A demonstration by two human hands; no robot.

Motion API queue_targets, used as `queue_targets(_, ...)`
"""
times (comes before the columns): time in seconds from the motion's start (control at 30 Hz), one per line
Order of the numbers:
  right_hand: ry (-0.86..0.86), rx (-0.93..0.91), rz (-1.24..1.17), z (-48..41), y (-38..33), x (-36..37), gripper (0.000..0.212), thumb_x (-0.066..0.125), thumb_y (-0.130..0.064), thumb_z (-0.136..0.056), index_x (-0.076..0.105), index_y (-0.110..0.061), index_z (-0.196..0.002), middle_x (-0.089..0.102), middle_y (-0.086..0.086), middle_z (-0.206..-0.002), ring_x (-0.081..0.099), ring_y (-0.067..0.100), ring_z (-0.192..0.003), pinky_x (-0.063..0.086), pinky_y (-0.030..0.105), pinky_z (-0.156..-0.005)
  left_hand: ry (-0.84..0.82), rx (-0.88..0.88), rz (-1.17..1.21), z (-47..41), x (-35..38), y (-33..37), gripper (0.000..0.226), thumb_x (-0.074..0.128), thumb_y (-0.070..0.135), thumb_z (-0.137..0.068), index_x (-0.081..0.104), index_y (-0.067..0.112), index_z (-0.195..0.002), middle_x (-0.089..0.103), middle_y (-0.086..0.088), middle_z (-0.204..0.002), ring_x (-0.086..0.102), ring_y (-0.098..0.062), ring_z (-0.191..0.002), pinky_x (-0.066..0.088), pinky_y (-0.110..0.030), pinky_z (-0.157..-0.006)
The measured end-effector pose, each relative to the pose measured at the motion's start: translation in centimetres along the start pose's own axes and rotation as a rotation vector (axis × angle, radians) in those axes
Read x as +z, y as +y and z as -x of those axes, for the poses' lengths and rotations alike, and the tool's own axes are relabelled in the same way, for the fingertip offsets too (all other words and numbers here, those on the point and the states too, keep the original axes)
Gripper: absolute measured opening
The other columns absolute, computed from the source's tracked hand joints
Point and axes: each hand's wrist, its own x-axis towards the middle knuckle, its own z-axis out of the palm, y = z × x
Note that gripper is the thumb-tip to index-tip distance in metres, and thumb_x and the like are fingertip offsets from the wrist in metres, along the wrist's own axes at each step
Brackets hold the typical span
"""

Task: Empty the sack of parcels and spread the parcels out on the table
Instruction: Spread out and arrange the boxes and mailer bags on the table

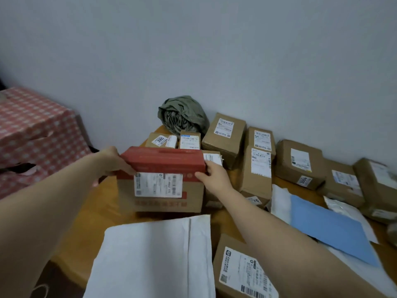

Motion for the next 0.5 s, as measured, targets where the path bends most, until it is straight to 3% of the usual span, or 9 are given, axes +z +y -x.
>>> queue_targets(0.1,0.129,0.037,-0.097,-0.8,-2.7,0.0,0.032,0.061,-0.028,-0.090,0.059,-0.020,-0.121,0.066,0.001,-0.120,0.060,0.017,-0.112,0.050,0.041,-0.096,-0.068,0.014,0.157,-0.2,-3.1,1.5,0.053,0.086,0.014,-0.065,0.058,-0.002,-0.107,0.062,-0.015,-0.103,0.059,-0.032,-0.102,0.053,-0.044,-0.090)
queue_targets(0.2,0.246,0.113,-0.225,-1.2,-5.1,1.1,0.030,0.061,-0.028,-0.091,0.060,-0.016,-0.119,0.067,0.003,-0.115,0.063,0.018,-0.107,0.053,0.041,-0.092,-0.120,0.012,0.255,-1.2,-5.5,1.4,0.074,0.087,0.023,-0.064,0.049,0.000,-0.123,0.057,-0.016,-0.119,0.053,-0.036,-0.116,0.046,-0.054,-0.098)
queue_targets(0.27,0.299,0.151,-0.251,-1.3,-6.1,2.0,0.027,0.060,-0.030,-0.091,0.061,-0.017,-0.115,0.068,0.002,-0.111,0.064,0.018,-0.104,0.053,0.042,-0.091,-0.178,0.009,0.280,-1.6,-6.3,1.1,0.072,0.084,0.024,-0.068,0.047,0.001,-0.125,0.059,-0.015,-0.121,0.056,-0.035,-0.112,0.047,-0.056,-0.096)
queue_targets(0.37,0.313,0.187,-0.178,-1.1,-7.2,3.7,0.028,0.059,-0.033,-0.090,0.062,-0.018,-0.114,0.068,0.001,-0.109,0.064,0.019,-0.101,0.053,0.043,-0.091,-0.254,-0.014,0.255,-2.6,-6.9,-0.4,0.055,0.077,0.024,-0.077,0.050,0.000,-0.118,0.067,-0.016,-0.105,0.065,-0.033,-0.093,0.053,-0.050,-0.085)
queue_targets(0.5,0.275,0.221,-0.092,-1.2,-8.2,5.9,0.024,0.059,-0.037,-0.089,0.068,-0.018,-0.101,0.071,0.001,-0.101,0.066,0.021,-0.095,0.054,0.045,-0.087,-0.245,-0.061,0.218,-3.9,-8.2,-2.4,0.064,0.082,0.028,-0.069,0.051,0.000,-0.117,0.068,-0.020,-0.107,0.065,-0.039,-0.096,0.053,-0.054,-0.086)
